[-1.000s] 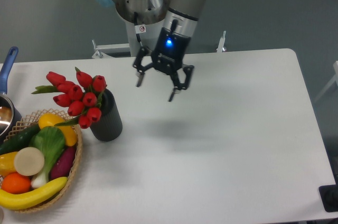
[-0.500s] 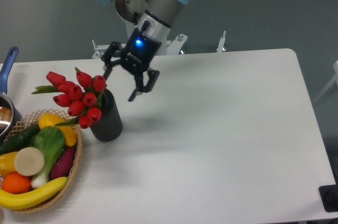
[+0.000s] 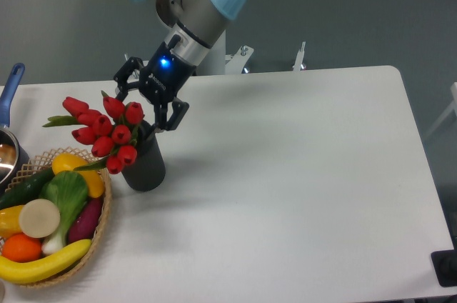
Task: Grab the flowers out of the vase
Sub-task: 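Lower the gripper around the tulip stems and close it, then lift the gripped tulips straight up out of the black vase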
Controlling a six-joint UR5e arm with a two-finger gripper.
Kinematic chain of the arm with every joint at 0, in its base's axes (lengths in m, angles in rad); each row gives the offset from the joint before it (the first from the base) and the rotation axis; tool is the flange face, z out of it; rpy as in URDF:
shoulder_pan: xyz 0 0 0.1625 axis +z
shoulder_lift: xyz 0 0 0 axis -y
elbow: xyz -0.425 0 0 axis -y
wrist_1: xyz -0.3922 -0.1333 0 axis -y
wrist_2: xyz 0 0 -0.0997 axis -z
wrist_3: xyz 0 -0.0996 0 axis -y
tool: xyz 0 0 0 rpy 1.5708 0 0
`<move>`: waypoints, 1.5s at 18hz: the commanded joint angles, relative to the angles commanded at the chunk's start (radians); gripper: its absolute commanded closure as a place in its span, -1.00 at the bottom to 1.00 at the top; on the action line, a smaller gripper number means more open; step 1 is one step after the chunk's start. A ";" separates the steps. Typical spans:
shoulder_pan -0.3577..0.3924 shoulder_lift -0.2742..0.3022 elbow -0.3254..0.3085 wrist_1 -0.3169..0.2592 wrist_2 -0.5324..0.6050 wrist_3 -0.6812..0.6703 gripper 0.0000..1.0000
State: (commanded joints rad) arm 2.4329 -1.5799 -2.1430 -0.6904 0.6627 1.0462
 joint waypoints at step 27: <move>0.023 0.120 0.136 0.000 -0.006 -0.196 1.00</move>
State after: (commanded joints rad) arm 2.4559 -1.4604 -2.0066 -0.6903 0.6566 0.8500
